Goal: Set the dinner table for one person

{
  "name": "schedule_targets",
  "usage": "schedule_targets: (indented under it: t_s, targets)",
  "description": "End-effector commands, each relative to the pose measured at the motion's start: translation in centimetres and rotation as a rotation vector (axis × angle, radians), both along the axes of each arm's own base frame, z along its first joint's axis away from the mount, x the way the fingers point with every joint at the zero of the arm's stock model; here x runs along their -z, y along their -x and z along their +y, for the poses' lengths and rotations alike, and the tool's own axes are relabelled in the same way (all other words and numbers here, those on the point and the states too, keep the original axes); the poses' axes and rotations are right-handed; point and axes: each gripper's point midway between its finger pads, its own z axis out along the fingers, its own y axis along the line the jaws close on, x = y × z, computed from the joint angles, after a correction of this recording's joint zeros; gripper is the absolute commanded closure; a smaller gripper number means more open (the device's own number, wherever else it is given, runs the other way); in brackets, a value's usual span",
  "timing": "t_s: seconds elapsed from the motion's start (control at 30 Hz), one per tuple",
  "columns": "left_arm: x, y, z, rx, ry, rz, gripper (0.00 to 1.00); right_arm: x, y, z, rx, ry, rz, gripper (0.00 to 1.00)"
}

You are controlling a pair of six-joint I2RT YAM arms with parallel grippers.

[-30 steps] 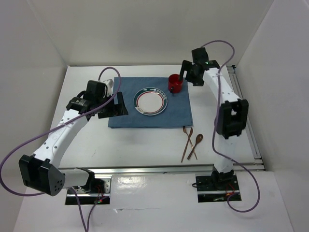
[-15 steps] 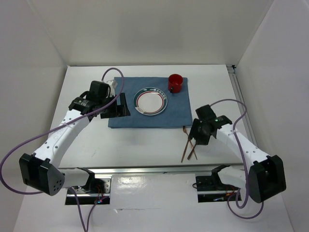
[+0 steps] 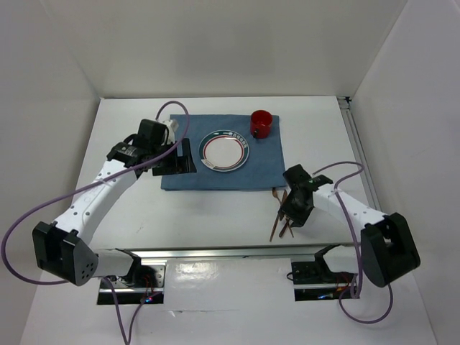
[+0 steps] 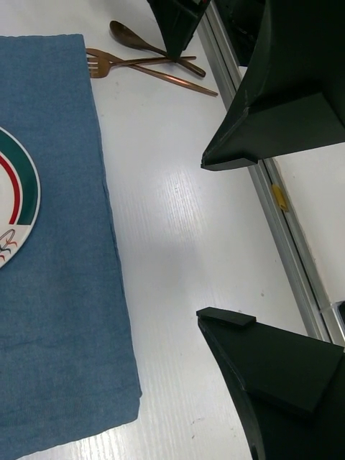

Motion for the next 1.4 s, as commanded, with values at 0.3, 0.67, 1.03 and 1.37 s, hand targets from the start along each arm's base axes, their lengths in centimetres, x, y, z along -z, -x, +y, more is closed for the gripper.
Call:
schedule_targets:
  t_s: [0.3,0.67,1.03,1.37]
  targets:
    - [-1.8,-1.8,-0.7,0.026,0.003,-0.052,0.04,1.8,-2.1,-1.1,0.073,0.104,0.003,0.57]
    - [-2.0,-2.1,-0.4,0.021,-0.016,-0.058,0.04,0.3,-3.2,-1.6,0.060,0.144,-0.023,0.95]
    - [-2.3,-2.2,-1.2,0.042,0.001,-0.064,0.06,-4.0,-5.4,-1.3,0.018,0.181,-0.131,1.00]
    - [-2.6,-2.4,-0.5,0.014,-0.030,-0.073,0.06,-4.0,-16.7,4.2,-0.374,0.205,-0.219,1.00]
